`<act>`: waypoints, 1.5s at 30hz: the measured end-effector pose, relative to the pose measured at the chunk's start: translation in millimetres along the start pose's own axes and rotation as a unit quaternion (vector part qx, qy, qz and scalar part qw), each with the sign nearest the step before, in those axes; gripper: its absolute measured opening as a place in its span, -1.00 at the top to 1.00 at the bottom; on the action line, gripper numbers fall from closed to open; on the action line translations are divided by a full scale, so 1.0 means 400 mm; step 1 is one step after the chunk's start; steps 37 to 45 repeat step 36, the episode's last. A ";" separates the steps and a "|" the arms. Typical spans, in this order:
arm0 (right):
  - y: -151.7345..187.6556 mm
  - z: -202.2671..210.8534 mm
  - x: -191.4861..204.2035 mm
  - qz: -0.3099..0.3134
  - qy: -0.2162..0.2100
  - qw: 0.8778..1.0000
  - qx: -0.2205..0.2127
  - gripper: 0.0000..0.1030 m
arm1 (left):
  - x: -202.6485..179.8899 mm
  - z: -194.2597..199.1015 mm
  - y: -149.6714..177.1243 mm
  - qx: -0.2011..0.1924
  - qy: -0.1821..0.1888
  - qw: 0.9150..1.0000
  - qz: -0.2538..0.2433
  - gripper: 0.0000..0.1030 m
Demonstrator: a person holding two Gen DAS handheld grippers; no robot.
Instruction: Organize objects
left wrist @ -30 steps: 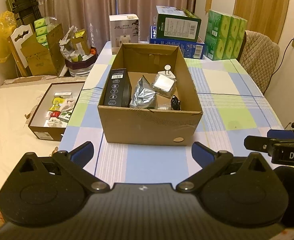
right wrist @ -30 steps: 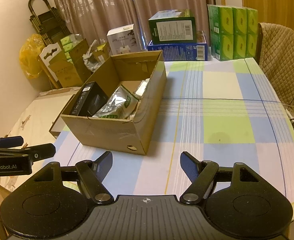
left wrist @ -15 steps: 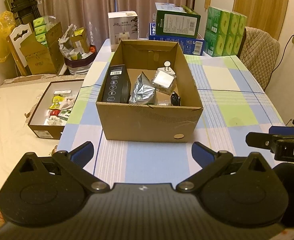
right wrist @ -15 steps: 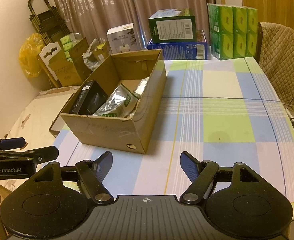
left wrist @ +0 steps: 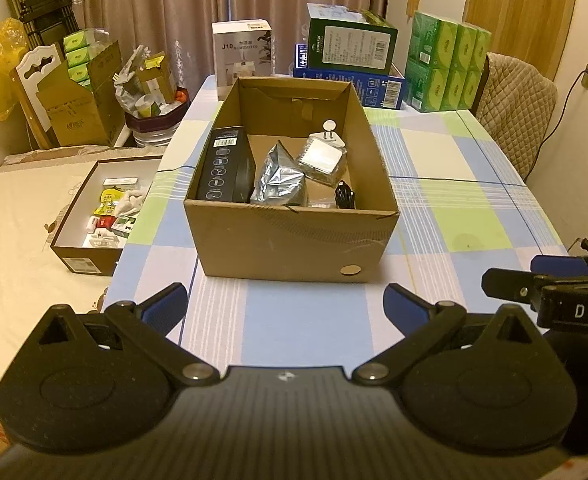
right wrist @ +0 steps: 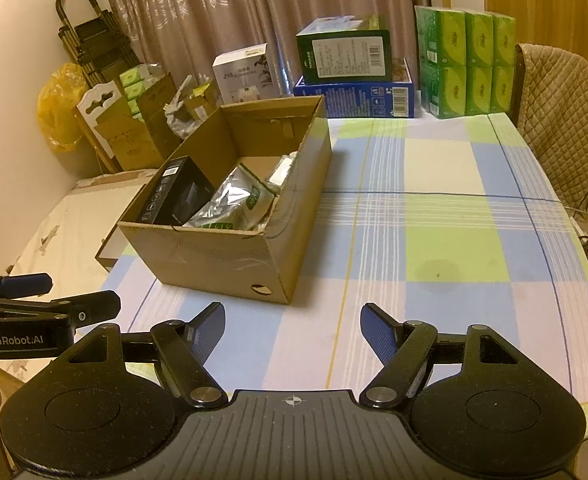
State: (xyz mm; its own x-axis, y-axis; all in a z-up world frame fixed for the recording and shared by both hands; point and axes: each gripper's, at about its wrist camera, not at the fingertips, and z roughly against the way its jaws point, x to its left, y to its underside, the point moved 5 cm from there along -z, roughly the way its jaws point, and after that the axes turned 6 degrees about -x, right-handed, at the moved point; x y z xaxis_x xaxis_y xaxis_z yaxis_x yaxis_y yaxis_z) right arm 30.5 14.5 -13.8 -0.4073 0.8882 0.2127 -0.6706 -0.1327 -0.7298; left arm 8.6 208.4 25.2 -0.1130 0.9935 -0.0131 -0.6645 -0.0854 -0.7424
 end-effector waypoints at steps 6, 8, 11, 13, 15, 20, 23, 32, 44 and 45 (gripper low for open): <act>0.000 0.000 -0.001 0.000 0.000 1.000 0.000 -0.40 | -0.007 -0.002 0.003 0.001 0.001 1.000 0.000 -0.99; 0.000 0.001 -0.001 0.000 0.000 1.000 0.000 -0.40 | -0.008 -0.002 0.002 0.001 0.001 1.000 0.000 -0.99; 0.001 0.001 -0.002 -0.001 0.000 1.000 -0.001 -0.40 | -0.009 0.000 0.001 0.000 0.000 1.000 0.000 -0.99; 0.002 0.001 -0.002 0.000 0.001 1.000 -0.001 -0.40 | -0.012 0.000 0.001 -0.001 0.001 1.000 -0.001 -0.99; 0.001 0.002 -0.002 -0.001 0.000 1.000 -0.001 -0.40 | -0.012 -0.001 0.000 0.000 0.001 1.000 -0.001 -0.99; -0.001 0.002 -0.004 0.000 0.001 1.000 -0.001 -0.40 | -0.012 0.000 -0.001 -0.001 0.002 1.000 -0.001 -0.99; 0.000 0.001 -0.005 -0.001 0.000 1.000 -0.001 -0.40 | -0.014 -0.001 -0.001 -0.001 0.003 1.000 -0.002 -0.99; -0.003 0.002 -0.006 -0.001 0.000 1.000 0.000 -0.40 | -0.014 -0.001 -0.002 -0.002 0.004 1.000 0.004 -0.99; -0.004 0.003 -0.007 -0.002 0.001 1.000 -0.001 -0.40 | -0.017 0.003 -0.002 -0.009 0.008 1.000 0.008 -0.99; -0.004 0.003 -0.007 -0.002 0.001 1.000 -0.001 -0.40 | -0.017 0.003 -0.002 -0.009 0.008 1.000 0.008 -0.99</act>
